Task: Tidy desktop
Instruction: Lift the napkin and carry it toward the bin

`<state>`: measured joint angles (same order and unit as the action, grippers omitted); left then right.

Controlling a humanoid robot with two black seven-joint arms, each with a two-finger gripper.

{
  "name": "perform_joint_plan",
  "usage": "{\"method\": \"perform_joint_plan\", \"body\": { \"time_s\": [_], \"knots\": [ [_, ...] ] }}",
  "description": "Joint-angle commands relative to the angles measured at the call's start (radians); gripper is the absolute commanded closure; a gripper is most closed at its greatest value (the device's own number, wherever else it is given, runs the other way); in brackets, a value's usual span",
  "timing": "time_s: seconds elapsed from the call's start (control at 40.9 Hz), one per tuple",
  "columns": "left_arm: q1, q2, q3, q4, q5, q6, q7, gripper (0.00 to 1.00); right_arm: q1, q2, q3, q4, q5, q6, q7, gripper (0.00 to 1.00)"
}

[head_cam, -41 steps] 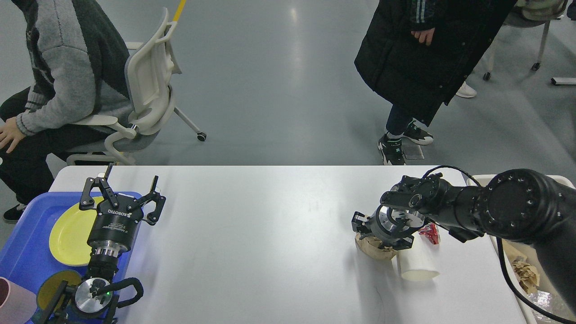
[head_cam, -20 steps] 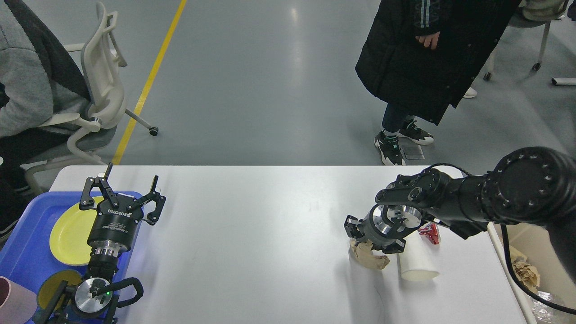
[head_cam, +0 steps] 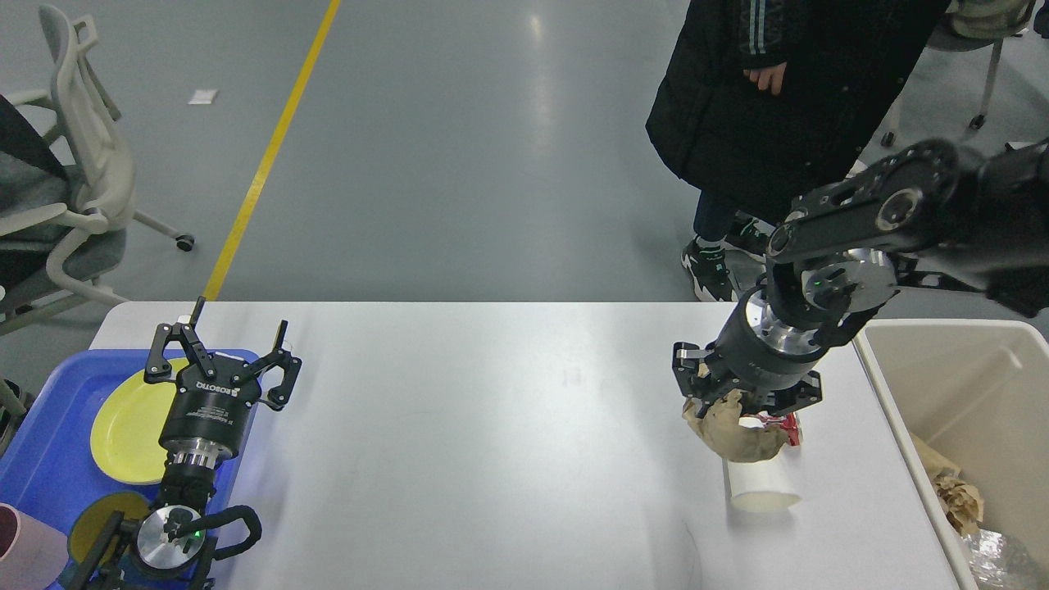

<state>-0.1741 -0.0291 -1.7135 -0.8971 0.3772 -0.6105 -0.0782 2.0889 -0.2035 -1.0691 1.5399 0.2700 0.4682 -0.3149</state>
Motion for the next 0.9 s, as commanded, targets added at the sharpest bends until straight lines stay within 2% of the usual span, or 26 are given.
{"method": "perform_joint_plan", "body": {
  "time_s": [0.0,0.098,0.171,0.391,0.537,0.635,0.709,0.88],
  "knots": [
    [0.001,0.000,0.000,0.000,0.000,0.000,0.000,0.04,0.206,-0.020,-0.124,0.089,-0.020,0.081,0.152,1.00],
    [0.001,0.000,0.000,0.000,0.000,0.000,0.000,0.04,0.322,-0.016,-0.228,0.132,-0.063,0.112,0.290,1.00],
    [-0.001,0.000,0.000,0.000,0.000,0.000,0.000,0.04,0.384,-0.014,-0.273,0.150,-0.109,0.141,0.344,1.00],
    [0.001,0.000,0.000,0.000,0.000,0.000,0.000,0.04,0.398,-0.011,-0.310,0.157,-0.146,0.158,0.361,1.00],
    [0.001,0.000,0.000,0.000,0.000,0.000,0.000,0.04,0.384,-0.010,-0.322,0.149,-0.147,0.153,0.356,1.00],
    [0.001,0.000,0.000,0.000,0.000,0.000,0.000,0.04,0.346,-0.030,-0.396,0.105,-0.147,0.136,0.347,1.00],
    [0.001,0.000,0.000,0.001,0.000,0.000,0.000,0.04,0.287,-0.085,-0.448,0.066,-0.144,0.098,0.347,1.00],
    [0.001,0.000,0.000,0.001,0.000,0.000,-0.002,0.04,0.123,-0.203,-0.561,-0.027,-0.144,-0.078,0.346,1.00]
  ]
}}
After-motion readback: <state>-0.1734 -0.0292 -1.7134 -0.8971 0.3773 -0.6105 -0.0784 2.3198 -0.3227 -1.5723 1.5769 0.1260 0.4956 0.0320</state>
